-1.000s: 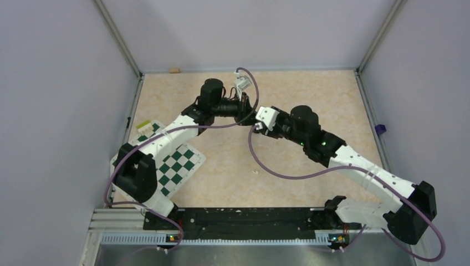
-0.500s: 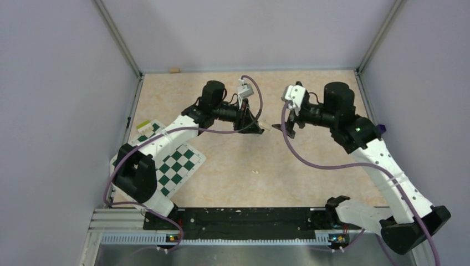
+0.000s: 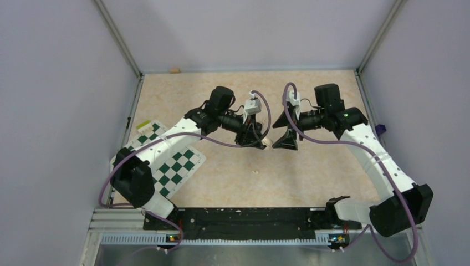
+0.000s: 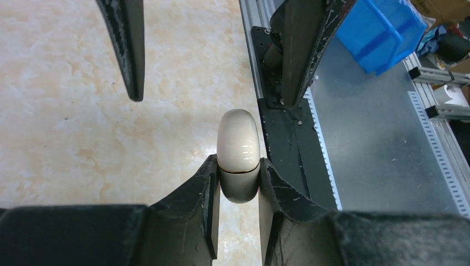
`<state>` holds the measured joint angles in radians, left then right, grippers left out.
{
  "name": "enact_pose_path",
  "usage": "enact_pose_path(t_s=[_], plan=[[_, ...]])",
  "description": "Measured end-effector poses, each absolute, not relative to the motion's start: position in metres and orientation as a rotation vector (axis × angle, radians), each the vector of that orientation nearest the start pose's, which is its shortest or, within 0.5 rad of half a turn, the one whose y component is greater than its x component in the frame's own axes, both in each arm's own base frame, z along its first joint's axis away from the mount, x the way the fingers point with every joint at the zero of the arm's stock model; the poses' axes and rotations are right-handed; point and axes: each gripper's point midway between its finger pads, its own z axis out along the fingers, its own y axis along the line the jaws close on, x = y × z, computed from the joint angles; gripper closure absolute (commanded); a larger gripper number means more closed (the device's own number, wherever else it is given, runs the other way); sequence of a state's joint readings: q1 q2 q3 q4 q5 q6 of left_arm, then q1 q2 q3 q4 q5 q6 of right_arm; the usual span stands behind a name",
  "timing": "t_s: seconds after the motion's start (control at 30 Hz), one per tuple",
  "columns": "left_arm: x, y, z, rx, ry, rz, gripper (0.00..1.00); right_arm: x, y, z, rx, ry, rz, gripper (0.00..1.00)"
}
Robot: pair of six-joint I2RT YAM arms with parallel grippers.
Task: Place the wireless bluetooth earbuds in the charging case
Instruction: Open the charging case.
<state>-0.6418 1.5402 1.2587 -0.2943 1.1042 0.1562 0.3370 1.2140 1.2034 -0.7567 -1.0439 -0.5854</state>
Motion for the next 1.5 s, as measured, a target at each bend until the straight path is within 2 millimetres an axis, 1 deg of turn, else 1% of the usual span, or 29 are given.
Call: enact_pose_path(t_s=[0.13,0.27,0.37,0.5,0.77,0.83,0.9,1.0,1.03,1.07,1.17,1.27,1.4,1.5], plan=[[0.199,-0.349,0.244,1.443,1.574,-1.454,0.90,0.212,0.227,0.263,-1.343,1.605,1.112,0.29],[0.198,-0.350,0.245,1.457,1.565,-1.440,0.91,0.209,0.227,0.257,-1.335,1.617,1.136,0.31],[0.200,-0.350,0.245,1.458,1.566,-1.422,0.91,0.208,0.227,0.249,-1.328,1.637,1.150,0.35],[0.202,-0.350,0.244,1.456,1.571,-1.412,0.91,0.208,0.227,0.246,-1.324,1.648,1.157,0.37],[0.202,-0.352,0.243,1.459,1.577,-1.413,0.91,0.207,0.233,0.244,-1.338,1.646,1.159,0.37],[0.201,-0.352,0.243,1.461,1.575,-1.415,0.91,0.206,0.235,0.243,-1.347,1.642,1.158,0.42],[0.200,-0.352,0.244,1.463,1.575,-1.416,0.91,0.206,0.236,0.243,-1.350,1.641,1.159,0.49],[0.199,-0.353,0.244,1.465,1.576,-1.417,0.91,0.206,0.237,0.243,-1.348,1.643,1.158,0.66],[0.200,-0.353,0.244,1.463,1.578,-1.409,0.91,0.206,0.237,0.243,-1.347,1.645,1.161,0.69],[0.202,-0.353,0.243,1.461,1.582,-1.400,0.90,0.204,0.237,0.242,-1.343,1.651,1.174,0.72],[0.203,-0.352,0.242,1.456,1.592,-1.392,0.69,0.203,0.237,0.242,-1.344,1.652,1.178,0.75],[0.204,-0.352,0.242,1.456,1.591,-1.387,0.56,0.203,0.237,0.242,-1.343,1.652,1.179,0.76],[0.203,-0.352,0.242,1.456,1.594,-1.391,0.48,0.204,0.237,0.243,-1.342,1.648,1.169,0.79],[0.202,-0.353,0.242,1.458,1.594,-1.392,0.46,0.207,0.237,0.248,-1.335,1.632,1.142,0.82]])
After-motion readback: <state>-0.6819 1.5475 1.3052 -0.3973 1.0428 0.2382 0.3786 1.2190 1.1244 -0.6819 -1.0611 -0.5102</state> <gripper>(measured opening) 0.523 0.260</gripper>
